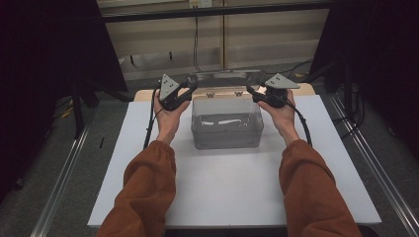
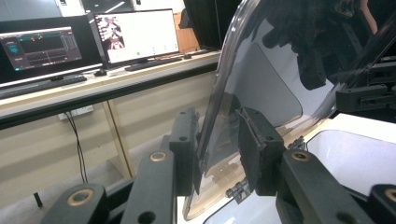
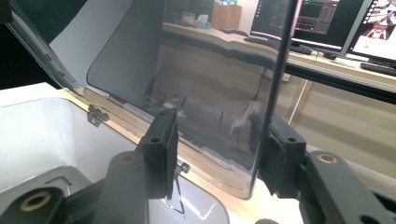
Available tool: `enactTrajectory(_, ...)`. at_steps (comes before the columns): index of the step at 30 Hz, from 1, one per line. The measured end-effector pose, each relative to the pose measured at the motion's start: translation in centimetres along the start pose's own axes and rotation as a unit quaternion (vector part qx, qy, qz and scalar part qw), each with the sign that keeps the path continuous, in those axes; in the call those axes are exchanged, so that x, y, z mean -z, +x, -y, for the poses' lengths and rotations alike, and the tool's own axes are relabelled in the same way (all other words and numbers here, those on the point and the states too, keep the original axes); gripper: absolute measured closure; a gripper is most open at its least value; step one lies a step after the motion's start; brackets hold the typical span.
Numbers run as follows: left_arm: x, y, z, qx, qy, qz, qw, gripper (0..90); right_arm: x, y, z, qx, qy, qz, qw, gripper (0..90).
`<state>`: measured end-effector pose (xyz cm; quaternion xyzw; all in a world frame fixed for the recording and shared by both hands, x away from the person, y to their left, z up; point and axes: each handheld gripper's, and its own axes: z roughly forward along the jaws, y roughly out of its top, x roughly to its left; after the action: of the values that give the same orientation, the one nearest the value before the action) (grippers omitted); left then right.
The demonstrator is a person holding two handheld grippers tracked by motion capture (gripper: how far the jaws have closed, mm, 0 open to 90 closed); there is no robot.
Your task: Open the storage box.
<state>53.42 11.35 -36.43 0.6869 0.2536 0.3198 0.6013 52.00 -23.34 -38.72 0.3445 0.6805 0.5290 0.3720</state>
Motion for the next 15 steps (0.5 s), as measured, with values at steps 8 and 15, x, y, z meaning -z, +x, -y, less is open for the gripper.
enactTrajectory(8, -0.8, 0.3, 0.6, 0.0, 0.006, 0.005, 1.0, 66.6, -0.3, -0.3, -0.3, -0.007, -0.003, -0.001, 1.0, 56.1)
enactTrajectory(15, -1.5, 0.7, 1.1, 0.0, 0.01, 0.001, 1.0, 65.9, -0.9, -0.7, -0.6, -0.01, -0.003, -0.002, 0.9999, 55.3)
